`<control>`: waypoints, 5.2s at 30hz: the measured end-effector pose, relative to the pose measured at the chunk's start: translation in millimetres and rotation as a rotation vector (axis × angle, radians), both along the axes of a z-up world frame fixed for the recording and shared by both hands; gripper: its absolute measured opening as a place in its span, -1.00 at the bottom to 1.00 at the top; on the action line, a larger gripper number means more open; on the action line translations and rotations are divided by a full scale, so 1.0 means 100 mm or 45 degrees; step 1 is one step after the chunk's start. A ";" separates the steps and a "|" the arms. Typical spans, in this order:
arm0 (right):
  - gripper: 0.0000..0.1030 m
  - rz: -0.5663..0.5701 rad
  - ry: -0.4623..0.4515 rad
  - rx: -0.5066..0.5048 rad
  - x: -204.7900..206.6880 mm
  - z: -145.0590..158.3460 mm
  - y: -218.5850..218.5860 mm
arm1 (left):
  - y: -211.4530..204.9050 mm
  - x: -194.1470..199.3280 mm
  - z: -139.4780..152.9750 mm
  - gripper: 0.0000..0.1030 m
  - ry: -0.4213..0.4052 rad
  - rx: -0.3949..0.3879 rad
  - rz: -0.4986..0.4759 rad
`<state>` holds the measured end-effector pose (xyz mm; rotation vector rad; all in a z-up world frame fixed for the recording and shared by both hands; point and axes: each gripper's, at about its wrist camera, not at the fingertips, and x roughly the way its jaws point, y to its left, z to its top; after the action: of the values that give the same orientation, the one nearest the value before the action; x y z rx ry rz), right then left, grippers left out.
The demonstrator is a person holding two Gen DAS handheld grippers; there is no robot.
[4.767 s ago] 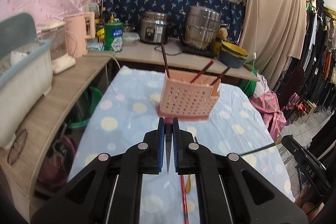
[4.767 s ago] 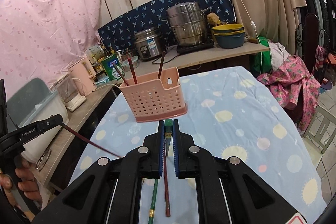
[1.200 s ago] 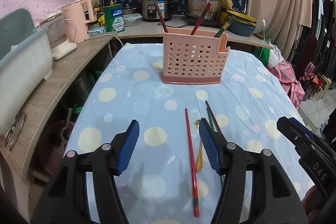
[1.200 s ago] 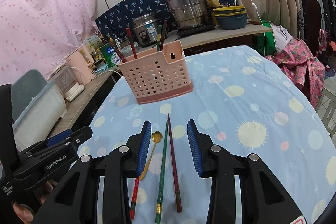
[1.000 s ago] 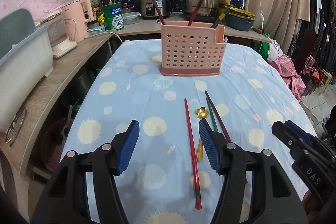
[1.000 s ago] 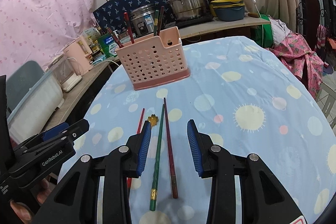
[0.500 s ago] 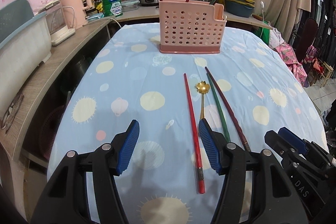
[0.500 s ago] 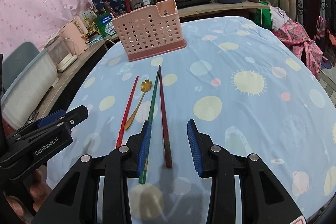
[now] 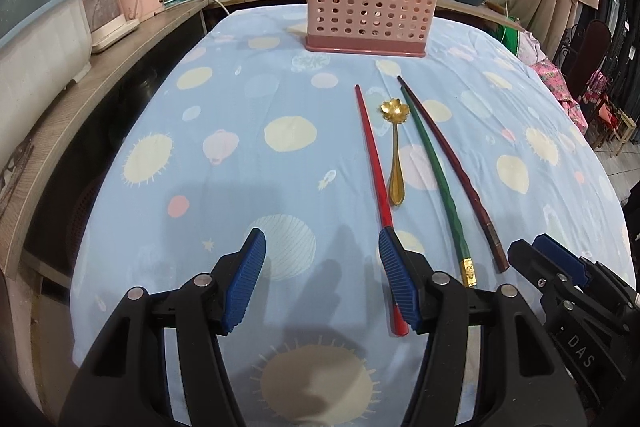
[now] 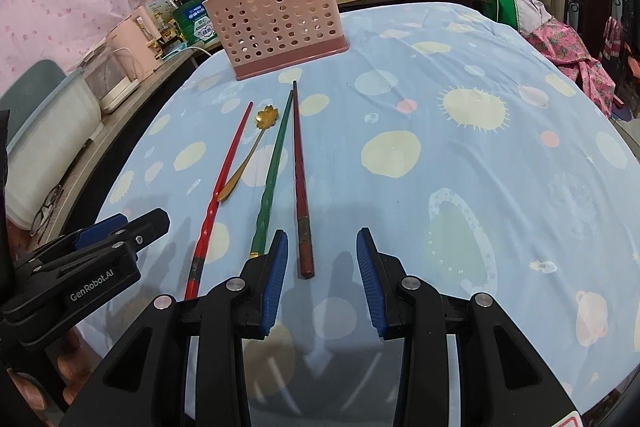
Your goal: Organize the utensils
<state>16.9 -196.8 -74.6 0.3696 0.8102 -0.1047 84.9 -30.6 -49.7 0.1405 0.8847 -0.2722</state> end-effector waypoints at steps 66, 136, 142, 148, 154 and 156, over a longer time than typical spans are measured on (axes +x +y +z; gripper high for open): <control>-0.86 0.064 -0.012 -0.083 -0.15 0.01 0.16 | 0.04 -0.14 -0.03 -0.86 0.095 -0.112 -0.077; -0.86 0.014 -0.047 -0.185 0.04 0.53 -0.67 | 0.22 0.32 1.33 -0.86 -0.238 -0.288 -0.029; -0.87 0.030 -0.246 -0.177 0.18 1.27 -0.53 | 0.24 0.40 1.56 -0.86 -0.308 -0.301 -0.037; -0.87 0.062 -0.372 -0.170 0.48 1.77 -0.44 | 0.20 0.57 1.87 -0.86 -0.393 -0.311 -0.049; -0.87 0.080 -0.462 -0.218 0.78 2.10 -0.33 | 0.14 0.84 2.19 -0.86 -0.471 -0.317 -0.038; -0.87 0.073 -0.500 -0.213 0.87 2.21 -0.34 | 0.12 0.92 2.31 -0.86 -0.504 -0.324 -0.032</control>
<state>104.3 -231.1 146.3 0.1985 0.4200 -0.0437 176.5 -18.9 181.5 -0.0319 0.4504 -0.3635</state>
